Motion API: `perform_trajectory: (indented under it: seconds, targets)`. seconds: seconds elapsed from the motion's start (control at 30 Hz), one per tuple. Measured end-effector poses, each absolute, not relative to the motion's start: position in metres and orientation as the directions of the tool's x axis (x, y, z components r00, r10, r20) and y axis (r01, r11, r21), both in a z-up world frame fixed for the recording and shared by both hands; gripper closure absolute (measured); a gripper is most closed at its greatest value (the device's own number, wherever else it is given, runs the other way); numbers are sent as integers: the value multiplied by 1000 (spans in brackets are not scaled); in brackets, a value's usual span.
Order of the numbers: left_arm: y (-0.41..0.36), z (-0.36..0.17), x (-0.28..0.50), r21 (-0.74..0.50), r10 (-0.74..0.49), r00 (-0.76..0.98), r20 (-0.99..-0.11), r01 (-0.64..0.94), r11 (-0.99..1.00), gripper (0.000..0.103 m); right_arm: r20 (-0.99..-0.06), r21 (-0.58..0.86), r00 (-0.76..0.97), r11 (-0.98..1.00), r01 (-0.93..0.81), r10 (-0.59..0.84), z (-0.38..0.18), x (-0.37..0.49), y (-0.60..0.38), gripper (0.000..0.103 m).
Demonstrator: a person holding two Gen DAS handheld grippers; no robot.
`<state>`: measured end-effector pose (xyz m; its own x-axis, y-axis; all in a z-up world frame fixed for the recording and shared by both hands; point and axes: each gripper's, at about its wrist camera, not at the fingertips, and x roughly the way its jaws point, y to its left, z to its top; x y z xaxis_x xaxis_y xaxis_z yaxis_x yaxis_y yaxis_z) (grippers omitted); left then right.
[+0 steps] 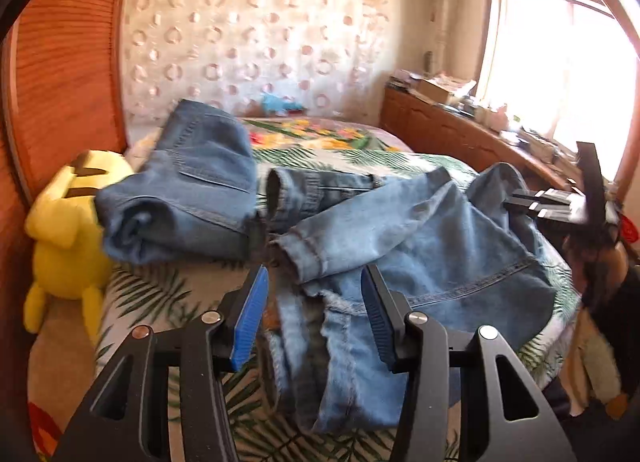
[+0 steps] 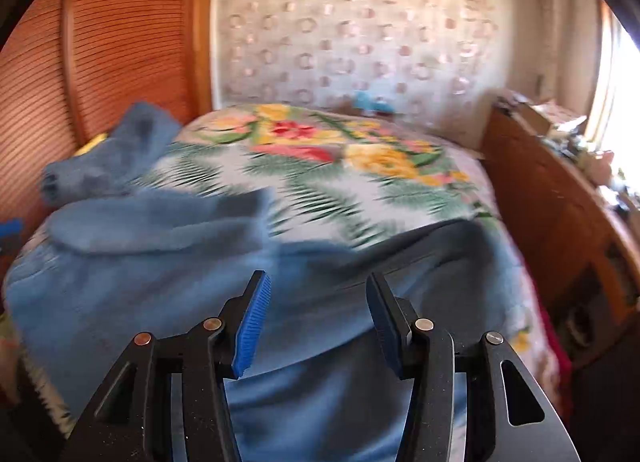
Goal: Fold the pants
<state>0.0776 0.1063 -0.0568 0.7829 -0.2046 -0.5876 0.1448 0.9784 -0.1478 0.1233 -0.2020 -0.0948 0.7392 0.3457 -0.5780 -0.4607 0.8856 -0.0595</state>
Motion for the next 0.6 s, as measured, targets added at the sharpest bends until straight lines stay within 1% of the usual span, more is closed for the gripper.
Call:
perform_trajectory:
  seconds: [0.07,0.1,0.13,0.17,0.3,0.37,0.4,0.43,0.47,0.5,0.53,0.6]
  targets:
    - [106,-59,84,-144,-204,775,-598,147,979,54,-592,-24,712,875,-484,378,-107,119,-194,51]
    - [105,-60,88,-135,-201,770,-606,149,980,55,-599,-9,699,869,-495,392,-114,117,-189,51]
    - [104,-62,93,-131,-202,760,-617,154,979,61,-601,-1,693,867,-498,397,-118,118,-188,51]
    - [103,-65,97,-129,-203,750,-629,156,979,62,-604,11,687,866,-500,404,-124,118,-186,51]
    - [99,-75,112,-128,-208,714,-669,165,978,62,-620,53,670,873,-484,409,-146,132,-188,51]
    - [97,-77,120,-113,-201,700,-686,170,979,64,-622,57,668,875,-482,408,-150,135,-190,51]
    - [96,-77,125,-103,-200,697,-689,179,978,66,-618,64,668,874,-482,414,-149,136,-192,51]
    - [95,-75,128,-97,-201,697,-688,186,978,75,-612,65,673,875,-480,415,-146,141,-194,51]
    - [93,-71,132,-89,-201,699,-686,193,977,80,-609,65,677,876,-478,414,-146,142,-194,51]
    - [93,-68,135,-81,-198,704,-682,196,977,87,-611,70,674,876,-477,415,-147,142,-194,51]
    - [92,-61,137,-72,-196,717,-670,200,977,90,-611,70,675,877,-475,414,-150,143,-187,51]
    - [94,-45,141,-42,-169,753,-636,185,982,91,-605,67,679,876,-477,416,-150,142,-187,51]
